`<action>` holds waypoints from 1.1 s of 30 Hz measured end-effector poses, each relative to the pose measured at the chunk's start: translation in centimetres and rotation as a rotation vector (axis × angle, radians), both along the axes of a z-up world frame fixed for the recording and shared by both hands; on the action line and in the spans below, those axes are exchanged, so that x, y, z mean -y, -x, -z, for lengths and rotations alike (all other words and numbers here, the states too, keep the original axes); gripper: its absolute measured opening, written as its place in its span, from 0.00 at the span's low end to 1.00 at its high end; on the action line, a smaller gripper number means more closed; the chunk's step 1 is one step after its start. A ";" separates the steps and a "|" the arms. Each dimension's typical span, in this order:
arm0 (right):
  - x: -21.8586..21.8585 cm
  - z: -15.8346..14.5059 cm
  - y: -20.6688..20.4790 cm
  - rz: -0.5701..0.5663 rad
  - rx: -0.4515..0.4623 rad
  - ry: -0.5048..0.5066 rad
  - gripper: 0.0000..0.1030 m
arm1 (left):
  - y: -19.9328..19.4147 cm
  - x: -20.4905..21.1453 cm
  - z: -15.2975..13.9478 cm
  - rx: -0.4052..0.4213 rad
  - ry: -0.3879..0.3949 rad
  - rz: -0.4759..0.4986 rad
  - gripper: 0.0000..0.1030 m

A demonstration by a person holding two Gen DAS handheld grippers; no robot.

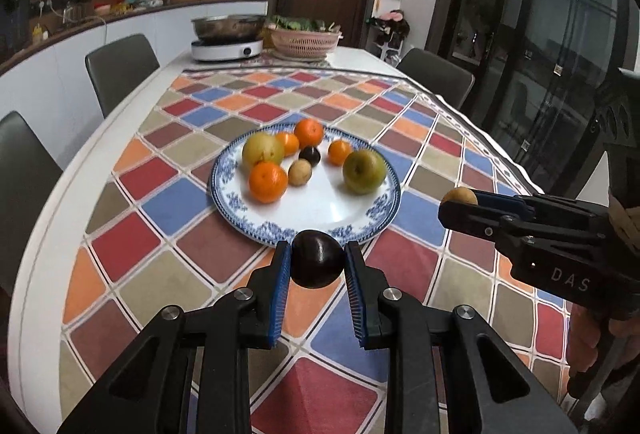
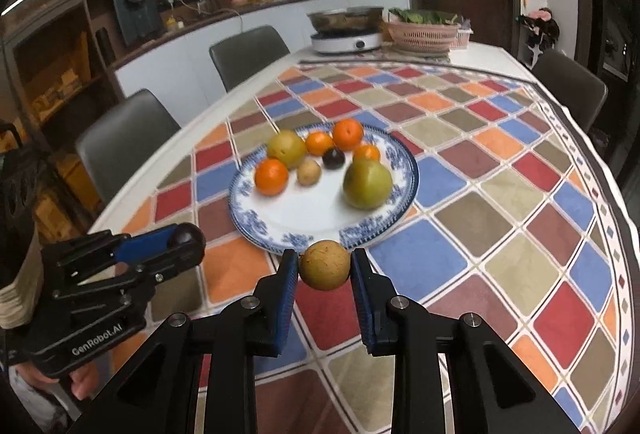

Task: Organize fruits
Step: 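Carry the plum and kiwi over the plate with both tools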

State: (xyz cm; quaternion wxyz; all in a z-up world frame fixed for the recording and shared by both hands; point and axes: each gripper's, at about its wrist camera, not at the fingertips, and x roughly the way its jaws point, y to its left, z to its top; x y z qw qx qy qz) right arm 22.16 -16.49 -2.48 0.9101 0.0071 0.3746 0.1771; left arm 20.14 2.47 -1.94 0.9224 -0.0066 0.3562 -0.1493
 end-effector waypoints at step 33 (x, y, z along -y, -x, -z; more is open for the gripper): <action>-2.1 0.6 -7.7 -0.064 -0.054 -0.009 0.27 | -8.3 0.2 1.7 -0.047 -0.003 0.040 0.26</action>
